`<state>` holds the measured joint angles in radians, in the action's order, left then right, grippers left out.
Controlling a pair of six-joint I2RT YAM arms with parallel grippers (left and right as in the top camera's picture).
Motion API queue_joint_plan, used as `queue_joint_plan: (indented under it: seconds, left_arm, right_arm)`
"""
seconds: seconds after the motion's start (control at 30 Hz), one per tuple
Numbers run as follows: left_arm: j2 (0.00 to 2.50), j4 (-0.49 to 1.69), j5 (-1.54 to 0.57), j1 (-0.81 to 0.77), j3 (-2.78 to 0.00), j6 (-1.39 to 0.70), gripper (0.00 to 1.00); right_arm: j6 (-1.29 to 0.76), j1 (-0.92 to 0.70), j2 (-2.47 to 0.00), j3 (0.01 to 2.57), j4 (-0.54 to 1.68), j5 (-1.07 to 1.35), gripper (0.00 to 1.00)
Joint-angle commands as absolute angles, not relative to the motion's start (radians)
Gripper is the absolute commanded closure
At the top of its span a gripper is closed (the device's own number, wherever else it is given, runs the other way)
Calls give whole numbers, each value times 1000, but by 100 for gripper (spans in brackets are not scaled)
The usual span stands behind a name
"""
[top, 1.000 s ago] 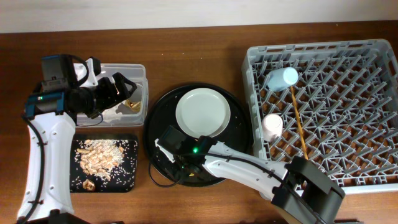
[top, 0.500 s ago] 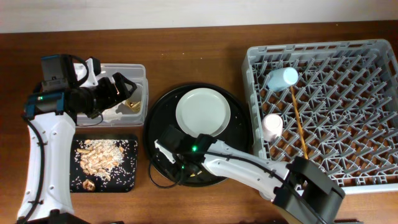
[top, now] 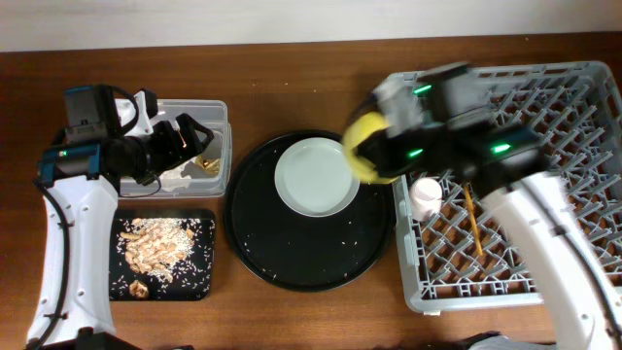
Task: Sort waste into correct bins and load items into the dishwasher rack
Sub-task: 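Place the yellow bowl upside down in the dish rack with the right gripper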
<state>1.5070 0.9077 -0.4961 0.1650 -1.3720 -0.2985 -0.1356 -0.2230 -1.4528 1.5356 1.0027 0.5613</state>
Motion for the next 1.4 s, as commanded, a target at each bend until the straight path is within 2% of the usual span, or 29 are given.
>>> queue_joint_plan:
  seconds: [0.0,0.13,0.27,0.37,0.63,0.8,0.97,1.27,1.37]
  left_arm:
    - [1496,907,-496,168,-1376,-290,0]
    - [1496,907,-496,167,-1376,-290,0]
    - [1496,907,-496,167,-1376,-290,0]
    - [1496,907,-496,167,-1376,-290,0]
    - [1496,907,-496,167,-1376,-290,0]
    - [1496,907,-496,167,-1376,-290,0]
    - [1496,907,-496,167,-1376,-290,0]
    - [1496,907,-496,167,-1376,-290,0]
    - [1496,907,-496,167,-1376,-290,0]
  right_arm:
    - [-36,63,-1460,1555,991,807,96]
    - [-3,394,-1522,1554,895,989,96]
    - [69,508,-1650,1554,814,1164,96]
    - [75,520,-1862,1554,615,1500,96]
    - [94,559,-2039,1554,603,1507,96]
    - [93,586,-2056,1554,652,1464,96]
    - [94,625,-2056,1554,783,1329,96]
    - [101,748,-2055,1554,1012,1231,96]
    - [101,780,-2054,1554,1111,1175,90]
